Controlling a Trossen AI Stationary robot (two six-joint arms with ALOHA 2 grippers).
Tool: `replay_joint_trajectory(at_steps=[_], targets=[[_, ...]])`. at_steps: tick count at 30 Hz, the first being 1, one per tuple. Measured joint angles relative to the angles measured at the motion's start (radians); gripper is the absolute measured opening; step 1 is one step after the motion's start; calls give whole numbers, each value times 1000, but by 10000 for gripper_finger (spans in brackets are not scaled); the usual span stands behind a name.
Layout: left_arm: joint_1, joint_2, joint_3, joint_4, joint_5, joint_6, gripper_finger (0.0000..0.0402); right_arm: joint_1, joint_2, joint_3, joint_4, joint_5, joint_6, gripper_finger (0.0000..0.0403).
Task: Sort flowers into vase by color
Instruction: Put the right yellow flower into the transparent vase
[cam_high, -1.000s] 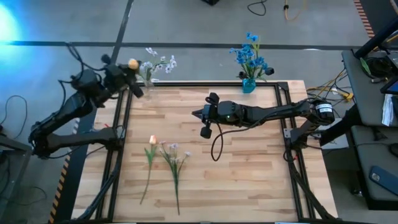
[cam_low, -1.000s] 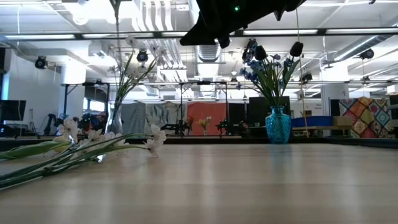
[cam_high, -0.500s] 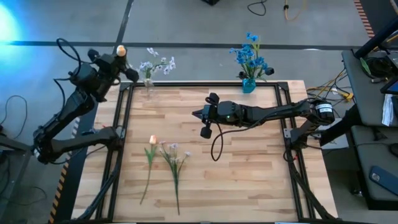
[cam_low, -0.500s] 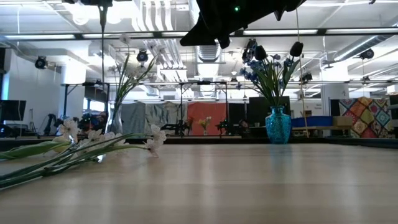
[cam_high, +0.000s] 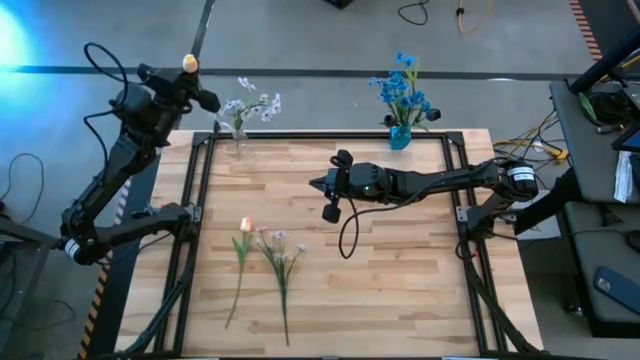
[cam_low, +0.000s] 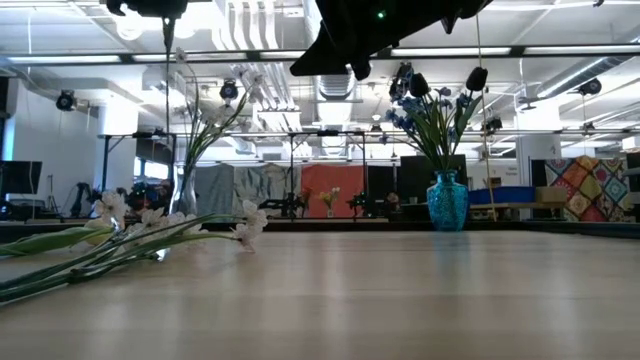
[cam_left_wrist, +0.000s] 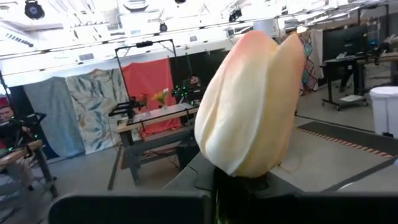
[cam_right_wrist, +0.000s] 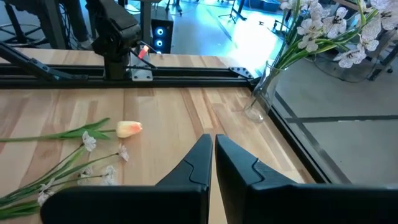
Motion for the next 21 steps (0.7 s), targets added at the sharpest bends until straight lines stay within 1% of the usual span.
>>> replay_joint_trajectory(at_steps=[7,9,12,18,21], targets=[[2,58,118,-45,6,13,0,0,0,0,0,0,2,13],[7,78,136,-73,35,-5,0,0,1,0,0,0,1,13],[21,105,135,-97,84,-45,0,0,1,0,0,0,1,13],[75,145,84,-95,151,-127,0,0,1,0,-1,0,10,13],[90,155,64,-83,164,-143,0,0,1,0,-1,0,11,13]])
